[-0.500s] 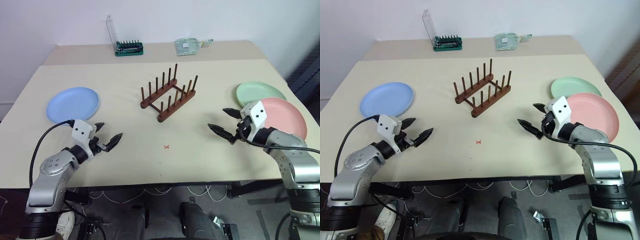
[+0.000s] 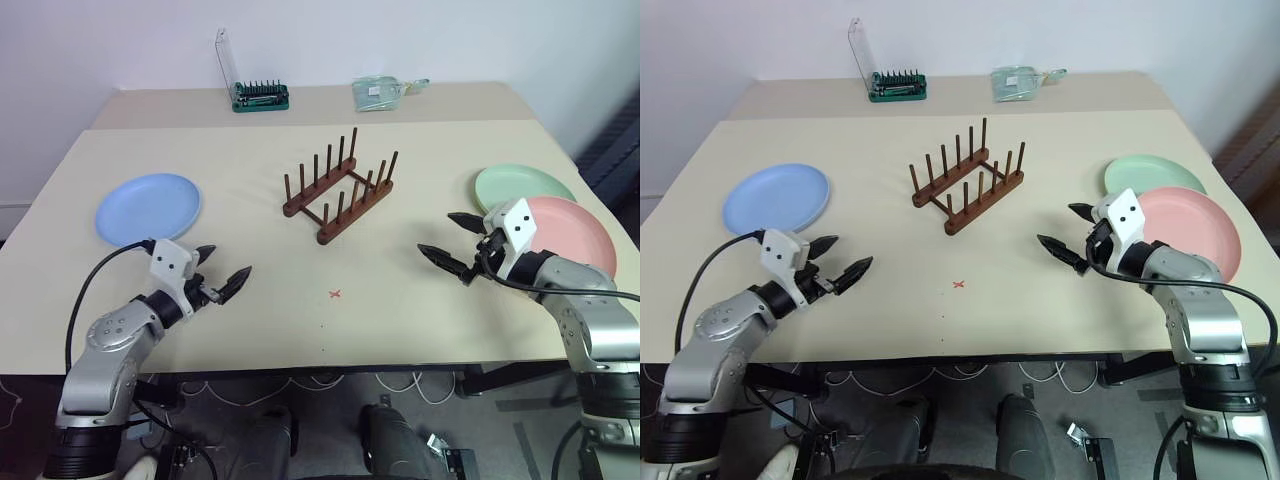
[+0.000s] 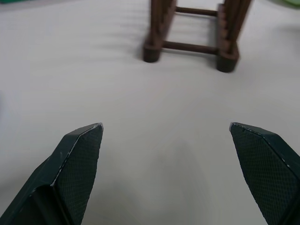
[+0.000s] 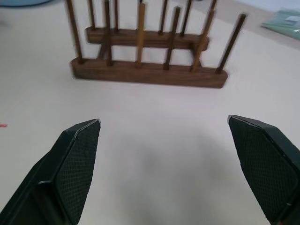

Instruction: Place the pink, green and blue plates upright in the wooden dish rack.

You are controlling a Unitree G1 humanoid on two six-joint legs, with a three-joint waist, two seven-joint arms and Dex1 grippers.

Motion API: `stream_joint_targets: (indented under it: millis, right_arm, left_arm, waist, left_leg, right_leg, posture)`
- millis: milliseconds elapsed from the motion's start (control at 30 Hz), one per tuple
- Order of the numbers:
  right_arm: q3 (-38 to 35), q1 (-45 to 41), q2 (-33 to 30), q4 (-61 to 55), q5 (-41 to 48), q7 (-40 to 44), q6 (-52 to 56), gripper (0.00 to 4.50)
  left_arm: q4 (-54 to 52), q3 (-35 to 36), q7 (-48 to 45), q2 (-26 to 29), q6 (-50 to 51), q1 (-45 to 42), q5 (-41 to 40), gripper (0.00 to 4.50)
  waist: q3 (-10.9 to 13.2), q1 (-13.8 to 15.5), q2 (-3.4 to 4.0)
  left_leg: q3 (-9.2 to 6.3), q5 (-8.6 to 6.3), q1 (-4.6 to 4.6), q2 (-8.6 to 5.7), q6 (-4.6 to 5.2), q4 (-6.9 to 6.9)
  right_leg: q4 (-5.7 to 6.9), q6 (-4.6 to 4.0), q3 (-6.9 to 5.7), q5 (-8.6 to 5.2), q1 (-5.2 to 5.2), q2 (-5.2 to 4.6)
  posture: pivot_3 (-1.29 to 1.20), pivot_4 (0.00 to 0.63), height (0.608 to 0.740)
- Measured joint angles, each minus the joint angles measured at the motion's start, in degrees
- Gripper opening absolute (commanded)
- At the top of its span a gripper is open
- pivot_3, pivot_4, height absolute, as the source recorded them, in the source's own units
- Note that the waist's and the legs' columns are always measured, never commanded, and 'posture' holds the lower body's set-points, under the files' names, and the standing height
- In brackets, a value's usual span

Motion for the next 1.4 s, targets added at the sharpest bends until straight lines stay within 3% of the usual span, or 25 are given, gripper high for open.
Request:
stream_joint_targets:
  millis: [167,433,700,800,1000,1167,1400]
  right_arm:
    - [1.7,1.0,2.1,-3.6,0.1,-1.7,0.3,4.43]
    - [0.2,7.7,2.8,-10.4,1.0,-4.6,1.7,4.43]
    - [-2.4,12.9,2.7,-15.3,1.1,-7.1,3.3,4.43]
    - [-2.8,14.3,2.7,-17.5,1.1,-8.2,4.0,4.50]
    - [-2.9,15.9,2.8,-19.2,1.1,-9.8,5.0,4.50]
    - [-2.9,16.4,2.6,-19.8,1.1,-10.2,5.5,4.50]
    - [-3.4,18.7,-0.7,-19.9,1.1,-7.7,6.7,4.50]
  left_arm:
    - [2.4,-6.1,-0.9,-1.0,0.3,-6.2,2.6,4.44]
    - [20.4,-17.0,1.2,-11.6,-0.5,-20.9,11.1,4.44]
    - [34.8,-18.8,2.9,-18.7,-6.1,-30.2,15.6,4.44]
    - [40.6,-19.1,3.0,-20.4,-8.9,-33.6,17.4,3.56]
    - [42.5,-18.7,1.6,-20.1,-12.5,-33.6,17.9,0.74]
    - [42.3,-19.0,-1.8,-18.5,-14.7,-33.0,18.5,0.70]
    - [36.4,-21.0,-23.1,-11.2,-17.2,-29.2,14.3,0.70]
  waist:
    - [0.0,-0.1,0.03]
    - [0.0,0.3,0.01]
    - [-0.1,0.1,0.08]
    - [-0.1,0.4,0.06]
    - [-0.1,0.6,0.07]
    - [-0.1,0.5,0.07]
    - [-0.1,0.1,0.08]
  left_leg:
    - [0.00,0.00,0.03,0.01,0.00,0.03]
    - [-0.04,0.00,0.00,-0.08,0.00,0.06]
    - [-0.04,0.00,0.05,-0.08,0.01,0.09]
    - [-0.04,0.00,0.04,-0.12,0.01,0.11]
    - [-0.05,-0.02,0.04,-0.12,0.04,0.11]
    - [-0.05,-0.02,0.05,-0.12,0.04,0.09]
    - [-0.05,-0.02,0.02,-0.12,0.04,0.09]
  right_leg:
    - [0.04,0.00,-0.01,0.00,0.01,0.02]
    - [0.01,0.04,-0.01,0.00,0.04,-0.01]
    - [0.04,0.14,-0.01,-0.06,0.10,-0.01]
    - [0.02,0.19,-0.01,-0.09,0.14,-0.05]
    - [0.02,0.20,0.00,-0.10,0.13,-0.05]
    - [0.02,0.20,0.00,-0.10,0.12,-0.05]
    - [0.02,0.19,-0.01,-0.11,0.12,-0.05]
  posture:
    - [0.00,0.150,0.740]
    - [0.00,0.150,0.740]
    - [0.00,0.150,0.740]
    - [0.00,0.150,0.740]
    - [0.00,0.150,0.740]
    - [0.00,0.150,0.740]
    - [0.00,0.150,0.740]
